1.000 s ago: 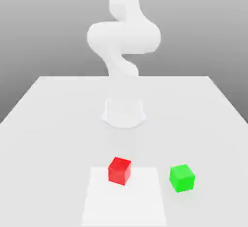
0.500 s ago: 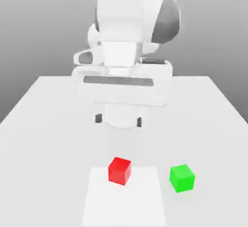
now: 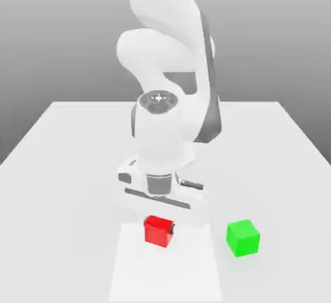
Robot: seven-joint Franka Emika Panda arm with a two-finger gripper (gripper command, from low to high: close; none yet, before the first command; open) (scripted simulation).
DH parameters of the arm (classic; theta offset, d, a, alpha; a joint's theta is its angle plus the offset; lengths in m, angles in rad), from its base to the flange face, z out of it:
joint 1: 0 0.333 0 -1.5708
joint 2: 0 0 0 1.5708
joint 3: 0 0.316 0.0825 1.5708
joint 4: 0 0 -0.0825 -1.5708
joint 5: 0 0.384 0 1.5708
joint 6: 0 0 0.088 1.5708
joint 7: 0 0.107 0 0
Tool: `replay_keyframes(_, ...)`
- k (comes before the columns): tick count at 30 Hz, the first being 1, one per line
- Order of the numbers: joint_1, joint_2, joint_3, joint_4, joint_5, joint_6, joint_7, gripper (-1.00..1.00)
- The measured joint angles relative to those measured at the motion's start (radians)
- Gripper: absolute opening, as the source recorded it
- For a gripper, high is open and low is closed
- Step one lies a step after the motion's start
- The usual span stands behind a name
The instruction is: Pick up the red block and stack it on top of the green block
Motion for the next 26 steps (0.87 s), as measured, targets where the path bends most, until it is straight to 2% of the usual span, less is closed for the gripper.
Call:
replay_keyframes(3,-0.005,-0.025,0.006,-0.004,0.004,-0.022,-0.003,-1.00)
replay_keyframes(9,0.001,-0.230,0.012,-0.033,0.046,-0.198,-0.033,-1.00)
replay_keyframes(16,0.224,-0.284,0.172,0.082,0.083,-0.365,-0.153,-1.00)
replay_keyframes(19,0.269,-0.224,0.200,0.110,0.057,-0.334,-0.155,-1.00)
replay_keyframes(23,0.298,-0.086,0.160,0.120,-0.025,-0.209,-0.099,-1.00)
replay_keyframes(24,0.302,-0.066,0.154,0.121,-0.038,-0.190,-0.089,1.00)
replay_keyframes(26,0.302,-0.066,0.154,0.121,-0.038,-0.190,-0.089,1.00)
